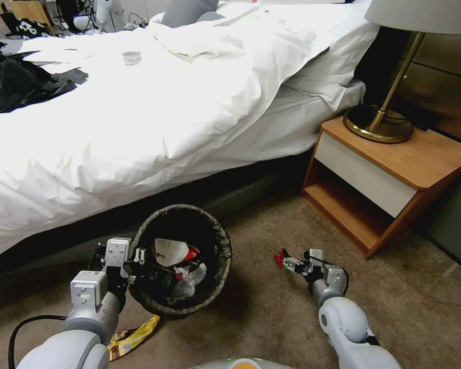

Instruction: Pick up the trash bin, then pick up the garbage from the floor and place it into the trash bin.

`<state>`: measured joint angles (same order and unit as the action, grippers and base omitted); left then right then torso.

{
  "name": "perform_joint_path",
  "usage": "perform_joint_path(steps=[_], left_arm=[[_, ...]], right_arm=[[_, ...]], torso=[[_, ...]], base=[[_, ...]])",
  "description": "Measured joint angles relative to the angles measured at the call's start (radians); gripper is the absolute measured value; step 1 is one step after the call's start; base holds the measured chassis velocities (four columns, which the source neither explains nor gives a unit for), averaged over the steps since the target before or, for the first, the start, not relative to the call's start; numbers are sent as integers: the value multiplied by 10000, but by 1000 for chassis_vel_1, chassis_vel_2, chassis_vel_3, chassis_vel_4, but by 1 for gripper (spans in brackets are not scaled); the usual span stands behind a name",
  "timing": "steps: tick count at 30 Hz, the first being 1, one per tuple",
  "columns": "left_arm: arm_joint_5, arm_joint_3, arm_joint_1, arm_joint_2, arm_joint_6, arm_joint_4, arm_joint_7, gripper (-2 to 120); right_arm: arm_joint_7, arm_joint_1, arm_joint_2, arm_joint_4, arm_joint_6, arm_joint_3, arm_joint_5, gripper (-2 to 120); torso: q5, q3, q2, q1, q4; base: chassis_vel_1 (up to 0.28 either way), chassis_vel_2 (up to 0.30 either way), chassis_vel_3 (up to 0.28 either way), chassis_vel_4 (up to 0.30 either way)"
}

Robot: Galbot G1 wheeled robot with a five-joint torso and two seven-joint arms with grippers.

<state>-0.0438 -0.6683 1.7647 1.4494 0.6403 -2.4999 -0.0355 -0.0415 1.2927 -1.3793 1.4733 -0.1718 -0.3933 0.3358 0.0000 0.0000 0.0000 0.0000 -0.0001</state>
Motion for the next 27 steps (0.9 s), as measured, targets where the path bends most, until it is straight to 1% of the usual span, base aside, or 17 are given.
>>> perform_joint_path(steps=[1, 3, 4, 6, 7, 9, 10, 11, 13, 17, 27], left_arm=[[0, 0, 0, 0, 0, 0, 0, 5], [12, 6, 2, -12, 0, 0, -3, 5], [12, 6, 2, -12, 0, 0, -3, 5], [21, 13, 4, -13, 1, 0, -8, 5], [21, 13, 4, -13, 1, 0, -8, 5], [31, 24, 28, 5, 6, 0, -13, 5], [34, 29, 33, 14, 7, 0, -15, 5], [34, 29, 33, 14, 7, 0, -15, 5], [46, 43, 39, 30, 8, 0, -18, 5], [59, 47, 36, 29, 9, 0, -22, 5], [62, 39, 9, 8, 9, 0, -30, 5]], right_arm=[[0, 0, 0, 0, 0, 0, 0, 100], [255, -288, -132, -679, 668, 59, -276, 100], [255, -288, -132, -679, 668, 59, -276, 100], [521, -569, -272, -1336, 1338, 38, -722, 100], [521, -569, -272, -1336, 1338, 38, -722, 100], [811, -1039, -404, -2419, 2446, 87, -1001, 100], [894, -1182, -456, -2743, 2729, 101, -1064, 100], [894, -1182, -456, -2743, 2729, 101, -1064, 100], [1006, -1587, -611, -3577, 3422, 113, -1305, 100], [1080, -1902, -785, -4148, 3624, 127, -1420, 100], [1075, -2431, -995, -5080, 3427, 162, -1544, 100]], torso=[[0, 0, 0, 0, 0], [-3, 0, 1, 0, 1], [-3, 0, 1, 0, 1], [-1, 0, 0, 0, 2], [-1, 0, 0, 0, 2], [-3, 0, 0, 1, 1], [-1, 0, 0, 0, 0], [-1, 0, 0, 0, 0], [-1, 0, 0, 0, 1], [0, 1, 0, 0, 2], [0, 0, 0, 1, 1]], base=[[0, 0, 0, 0], [0, 0, 0, 0], [0, 0, 0, 0], [0, 0, 0, 0], [0, 0, 0, 0], [0, 0, 0, 0], [0, 0, 0, 0], [0, 0, 0, 0], [0, 0, 0, 0], [0, 0, 0, 0], [0, 0, 0, 0]])
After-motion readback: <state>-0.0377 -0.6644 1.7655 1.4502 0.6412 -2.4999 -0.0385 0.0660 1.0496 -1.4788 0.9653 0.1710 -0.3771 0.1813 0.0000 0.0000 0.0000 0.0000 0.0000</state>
